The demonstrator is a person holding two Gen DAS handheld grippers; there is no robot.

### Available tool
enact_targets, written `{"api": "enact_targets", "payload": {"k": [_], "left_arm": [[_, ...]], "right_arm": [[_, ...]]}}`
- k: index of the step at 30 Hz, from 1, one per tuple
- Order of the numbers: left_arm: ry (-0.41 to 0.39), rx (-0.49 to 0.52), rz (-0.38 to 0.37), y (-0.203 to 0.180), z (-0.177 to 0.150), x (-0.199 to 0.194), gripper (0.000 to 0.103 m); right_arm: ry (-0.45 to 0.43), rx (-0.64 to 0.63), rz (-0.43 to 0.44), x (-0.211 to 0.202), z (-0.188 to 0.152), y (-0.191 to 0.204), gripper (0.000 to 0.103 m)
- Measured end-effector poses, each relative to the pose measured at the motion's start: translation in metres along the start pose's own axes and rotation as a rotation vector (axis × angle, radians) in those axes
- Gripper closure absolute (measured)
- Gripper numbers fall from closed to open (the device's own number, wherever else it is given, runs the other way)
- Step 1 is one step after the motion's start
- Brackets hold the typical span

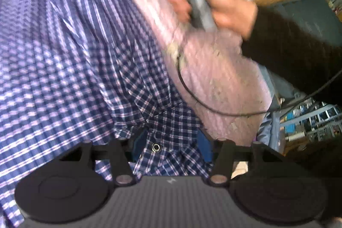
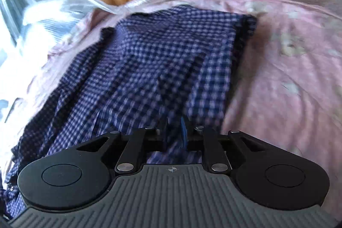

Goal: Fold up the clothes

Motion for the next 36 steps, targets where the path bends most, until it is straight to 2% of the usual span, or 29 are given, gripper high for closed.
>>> {"api": "enact_targets", "payload": {"k": [2,4,7,10,11,13,14,15,17,20,22,23,24,25,26,27,28,29,31,32,33,35,36], "left_arm": [[-0.059,-0.007,0.006,0.003,-0.007,-0.026,0.042],[-0.095,-0.070,0.047,0.028,-0.026,-0.042,0.037],[-0.149,-0.164,0.109,0.067,-0.055,-0.068,0.037],[-0.200,-0.254,0.133,0.098,-0.082,-0.100,0.039],[-0.219,-0.281,0.134,0.105,-0.091,-0.112,0.038],[-0.270,-0.333,0.131,0.114,-0.114,-0.136,0.032],[-0.294,-0.365,0.130,0.119,-0.126,-0.147,0.025],[-0.315,-0.399,0.131,0.125,-0.139,-0.157,0.020],[-0.317,-0.469,0.137,0.144,-0.164,-0.160,0.019],[-0.309,-0.558,0.132,0.170,-0.197,-0.156,0.019],[-0.315,-0.574,0.084,0.175,-0.201,-0.151,0.019],[-0.317,-0.578,0.062,0.177,-0.202,-0.149,0.014],[-0.315,-0.567,0.044,0.174,-0.200,-0.146,0.014],[-0.312,-0.558,0.028,0.172,-0.198,-0.143,0.016],[-0.303,-0.552,0.012,0.170,-0.195,-0.142,0.029],[-0.288,-0.535,-0.023,0.165,-0.191,-0.141,0.055],[-0.274,-0.519,-0.049,0.161,-0.188,-0.140,0.064],[-0.258,-0.505,-0.039,0.160,-0.186,-0.137,0.068],[-0.227,-0.500,-0.030,0.163,-0.188,-0.133,0.070],[-0.215,-0.513,-0.034,0.166,-0.189,-0.132,0.088],[-0.208,-0.525,-0.044,0.168,-0.190,-0.131,0.099],[-0.228,-0.533,-0.103,0.165,-0.185,-0.139,0.099],[-0.248,-0.526,-0.138,0.162,-0.176,-0.149,0.099]], "right_arm": [[-0.057,-0.026,-0.005,-0.035,-0.006,0.023,0.083],[-0.080,-0.047,0.020,-0.067,-0.021,0.053,0.083],[-0.013,-0.025,0.065,-0.082,-0.079,0.096,0.078],[0.125,0.062,0.041,-0.051,-0.153,0.115,0.075],[0.106,0.074,0.002,-0.053,-0.165,0.117,0.076],[0.050,0.129,-0.052,-0.073,-0.179,0.122,0.073],[0.019,0.177,-0.062,-0.090,-0.183,0.124,0.069],[-0.011,0.225,-0.073,-0.107,-0.187,0.126,0.054],[-0.011,0.288,-0.077,-0.122,-0.213,0.128,0.043],[-0.005,0.380,-0.082,-0.144,-0.254,0.132,0.043],[0.047,0.402,-0.095,-0.136,-0.285,0.136,0.046],[0.071,0.405,-0.101,-0.131,-0.298,0.140,0.047],[0.060,0.402,-0.102,-0.128,-0.304,0.144,0.048],[0.046,0.398,-0.101,-0.126,-0.309,0.149,0.047],[0.047,0.394,-0.098,-0.124,-0.309,0.153,0.047],[0.050,0.389,-0.094,-0.122,-0.308,0.156,0.056],[0.053,0.384,-0.090,-0.120,-0.308,0.160,0.062],[0.057,0.374,-0.081,-0.117,-0.304,0.164,0.070],[0.083,0.350,-0.095,-0.111,-0.302,0.170,0.076],[0.093,0.341,-0.104,-0.108,-0.303,0.169,0.086],[0.102,0.332,-0.110,-0.106,-0.304,0.169,0.092],[0.111,0.314,-0.089,-0.114,-0.298,0.170,0.103],[0.115,0.305,-0.078,-0.118,-0.295,0.170,0.103]]}}
Point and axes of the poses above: each gripper's, at about its wrist camera, not at the fingertips, and x roughly the way its jaws point, y to its left, z to its top, the point moved 9 cm from there along x, roughly the way its jaws point, and after that the axes turned 9 degrees about y, right-handed, at the moved point
